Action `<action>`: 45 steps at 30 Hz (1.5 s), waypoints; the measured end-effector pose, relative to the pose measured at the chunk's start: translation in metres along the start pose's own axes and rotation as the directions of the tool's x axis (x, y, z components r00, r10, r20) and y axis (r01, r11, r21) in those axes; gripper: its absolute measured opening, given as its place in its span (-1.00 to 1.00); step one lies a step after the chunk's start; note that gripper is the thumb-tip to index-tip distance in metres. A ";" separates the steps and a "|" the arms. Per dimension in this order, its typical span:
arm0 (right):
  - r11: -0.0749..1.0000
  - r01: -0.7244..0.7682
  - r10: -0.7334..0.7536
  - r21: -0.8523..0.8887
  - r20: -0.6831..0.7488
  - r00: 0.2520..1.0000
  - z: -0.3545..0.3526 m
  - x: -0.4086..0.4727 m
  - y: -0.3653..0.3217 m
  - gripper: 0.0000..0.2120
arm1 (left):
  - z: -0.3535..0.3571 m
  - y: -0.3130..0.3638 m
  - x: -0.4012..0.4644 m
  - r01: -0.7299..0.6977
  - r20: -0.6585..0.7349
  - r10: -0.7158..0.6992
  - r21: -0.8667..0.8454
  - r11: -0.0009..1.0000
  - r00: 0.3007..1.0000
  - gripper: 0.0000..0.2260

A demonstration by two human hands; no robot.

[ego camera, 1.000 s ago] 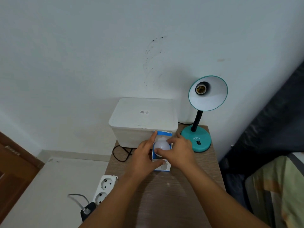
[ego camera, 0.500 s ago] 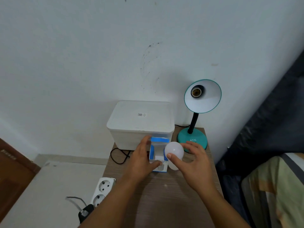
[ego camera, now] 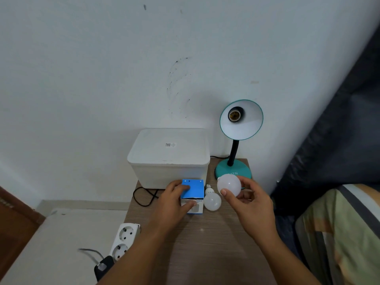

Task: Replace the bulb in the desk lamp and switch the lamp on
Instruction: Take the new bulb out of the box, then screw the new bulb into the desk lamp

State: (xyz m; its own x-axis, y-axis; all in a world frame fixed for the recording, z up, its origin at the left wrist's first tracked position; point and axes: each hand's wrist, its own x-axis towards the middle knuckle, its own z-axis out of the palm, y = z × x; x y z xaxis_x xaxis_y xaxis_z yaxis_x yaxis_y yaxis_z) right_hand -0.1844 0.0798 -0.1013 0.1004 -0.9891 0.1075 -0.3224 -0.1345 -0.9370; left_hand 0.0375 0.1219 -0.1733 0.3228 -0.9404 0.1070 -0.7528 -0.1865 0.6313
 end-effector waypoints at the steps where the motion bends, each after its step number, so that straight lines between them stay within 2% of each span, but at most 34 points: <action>1: 1.000 0.001 -0.001 0.017 0.002 1.000 -0.001 -0.001 0.000 -0.45 | 0.001 0.000 -0.001 -0.004 0.004 0.004 0.018 1.000 1.000 -0.53; 12: 0.993 0.038 -0.036 0.114 -0.019 0.999 -0.019 -0.006 0.001 -0.47 | 0.000 0.007 -0.004 0.047 0.034 -0.052 0.123 0.991 0.998 -0.53; 17: 0.981 0.118 -0.111 0.155 -0.055 0.992 -0.028 0.006 -0.011 -0.48 | -0.003 0.009 -0.007 -0.057 -0.050 0.064 0.127 0.990 0.997 -0.47; 21: 0.969 0.166 -0.150 0.182 -0.097 0.984 -0.034 0.025 -0.024 -0.46 | -0.011 0.022 -0.002 -0.168 -0.155 0.186 0.123 0.978 0.970 -0.54; 25: 0.965 0.217 -0.194 0.149 -0.151 0.969 -0.039 0.046 -0.037 -0.45 | -0.020 0.048 0.014 -0.278 -0.231 0.292 0.094 0.956 0.928 -0.55; 30: 0.962 0.267 -0.255 0.054 -0.175 0.951 -0.035 0.078 -0.043 -0.43 | -0.033 0.088 0.052 -0.358 -0.232 0.352 0.017 0.933 0.907 -0.44; 39: 0.943 0.315 -0.328 -0.111 -0.140 0.934 -0.015 0.121 -0.044 -0.42 | -0.052 0.143 0.127 -0.396 -0.088 0.393 -0.024 0.918 0.915 0.00; 45: 0.913 0.320 -0.357 -0.255 -0.115 0.927 -0.006 0.137 -0.046 -0.43 | -0.054 0.145 0.151 -0.474 -0.061 0.472 -0.009 0.881 0.879 0.01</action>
State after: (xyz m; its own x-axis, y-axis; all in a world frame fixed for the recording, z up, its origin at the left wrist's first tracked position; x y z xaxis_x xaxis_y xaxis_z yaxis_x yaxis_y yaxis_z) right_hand -0.1619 -0.0499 -0.0417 0.0995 -0.8757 0.4725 -0.5020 -0.4542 -0.7360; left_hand 0.0081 -0.0315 -0.0239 -0.0367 -0.8978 0.4390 -0.8105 0.2836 0.5124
